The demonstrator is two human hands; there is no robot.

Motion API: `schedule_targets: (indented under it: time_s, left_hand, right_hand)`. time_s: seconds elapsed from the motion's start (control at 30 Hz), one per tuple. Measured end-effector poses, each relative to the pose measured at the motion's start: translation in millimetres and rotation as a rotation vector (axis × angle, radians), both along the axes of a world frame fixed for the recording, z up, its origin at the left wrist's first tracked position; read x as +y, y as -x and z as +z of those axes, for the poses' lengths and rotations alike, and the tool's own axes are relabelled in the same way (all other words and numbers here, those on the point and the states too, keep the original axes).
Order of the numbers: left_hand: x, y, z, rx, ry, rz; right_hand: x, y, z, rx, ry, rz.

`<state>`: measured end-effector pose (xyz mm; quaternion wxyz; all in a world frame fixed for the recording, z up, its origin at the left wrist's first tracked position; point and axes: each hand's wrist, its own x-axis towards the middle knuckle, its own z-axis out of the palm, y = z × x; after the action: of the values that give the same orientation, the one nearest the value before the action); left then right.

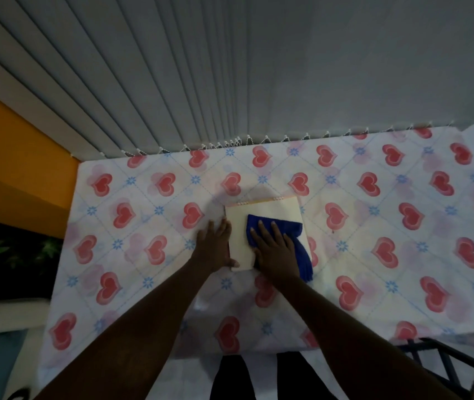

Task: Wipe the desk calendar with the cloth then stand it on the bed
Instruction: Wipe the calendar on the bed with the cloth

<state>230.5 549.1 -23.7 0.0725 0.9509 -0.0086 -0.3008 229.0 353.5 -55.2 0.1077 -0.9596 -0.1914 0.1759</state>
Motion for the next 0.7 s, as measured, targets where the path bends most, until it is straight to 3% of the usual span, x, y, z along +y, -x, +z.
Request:
schedule_targets:
  time_s: [0.2,0.43,0.7]
  left_hand:
    - [3,3,-1,-0.009,0.033,0.01]
    - [-3,36,1,-0.024,0.09,0.013]
    - [-17,83,10,-0.145,0.159,-0.066]
  right_hand:
    - [4,-8,14,0.012,0.01,-0.23]
    - [-15,14,28,-0.035,0.067,-0.067]
    - [-14,40,48,-0.026,-0.091,-0.183]
